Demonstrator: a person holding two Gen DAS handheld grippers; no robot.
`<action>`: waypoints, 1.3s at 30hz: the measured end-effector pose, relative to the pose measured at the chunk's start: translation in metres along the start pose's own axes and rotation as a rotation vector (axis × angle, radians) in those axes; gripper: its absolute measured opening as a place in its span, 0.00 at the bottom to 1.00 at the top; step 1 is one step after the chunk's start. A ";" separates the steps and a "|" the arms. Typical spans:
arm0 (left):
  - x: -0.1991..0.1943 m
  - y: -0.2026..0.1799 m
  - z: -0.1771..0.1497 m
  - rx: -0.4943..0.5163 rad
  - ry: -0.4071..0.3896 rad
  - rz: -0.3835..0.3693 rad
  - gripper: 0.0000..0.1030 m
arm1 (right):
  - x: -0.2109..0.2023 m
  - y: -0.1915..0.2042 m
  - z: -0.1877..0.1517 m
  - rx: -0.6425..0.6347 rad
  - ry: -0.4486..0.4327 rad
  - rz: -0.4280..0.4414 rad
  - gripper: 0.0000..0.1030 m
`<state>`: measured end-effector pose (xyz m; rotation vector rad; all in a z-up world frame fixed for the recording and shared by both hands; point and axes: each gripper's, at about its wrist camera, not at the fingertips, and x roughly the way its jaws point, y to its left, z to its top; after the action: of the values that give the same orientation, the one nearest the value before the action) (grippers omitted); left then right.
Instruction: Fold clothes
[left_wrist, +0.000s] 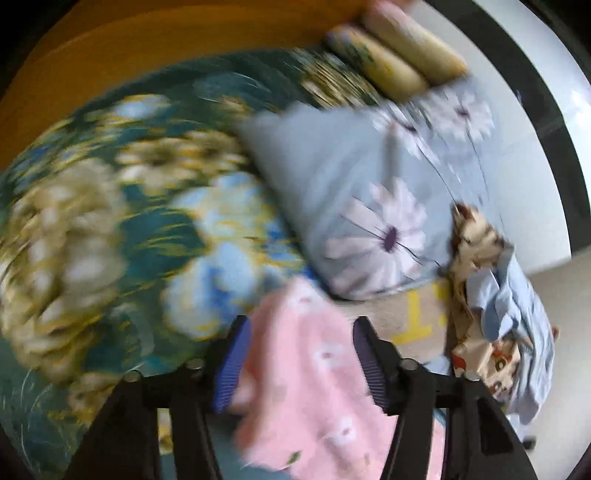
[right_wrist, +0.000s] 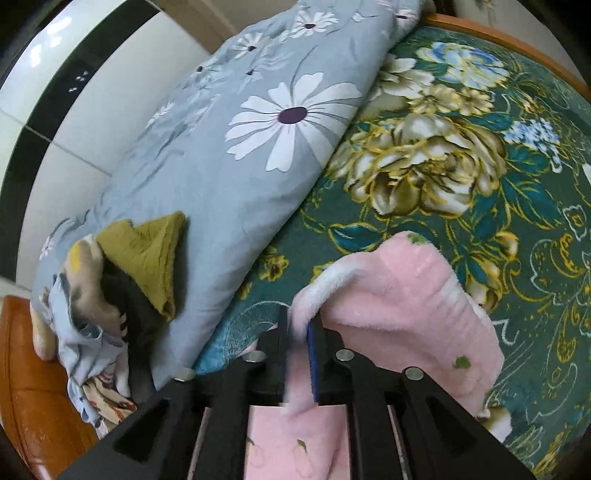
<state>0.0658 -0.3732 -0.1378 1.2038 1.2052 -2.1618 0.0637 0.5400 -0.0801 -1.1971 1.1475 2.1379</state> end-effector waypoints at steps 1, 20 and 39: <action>-0.002 0.010 -0.007 -0.029 0.001 -0.012 0.61 | -0.003 -0.002 -0.003 0.008 -0.008 0.025 0.42; 0.058 0.005 -0.067 0.005 0.054 0.070 0.68 | -0.011 -0.151 -0.093 0.358 -0.027 0.059 0.72; -0.048 -0.030 -0.048 0.088 -0.006 -0.092 0.11 | -0.105 -0.086 -0.031 0.086 -0.140 0.165 0.08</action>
<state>0.0961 -0.3203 -0.0957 1.1972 1.1964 -2.3061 0.1947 0.5651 -0.0389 -0.9281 1.3001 2.2281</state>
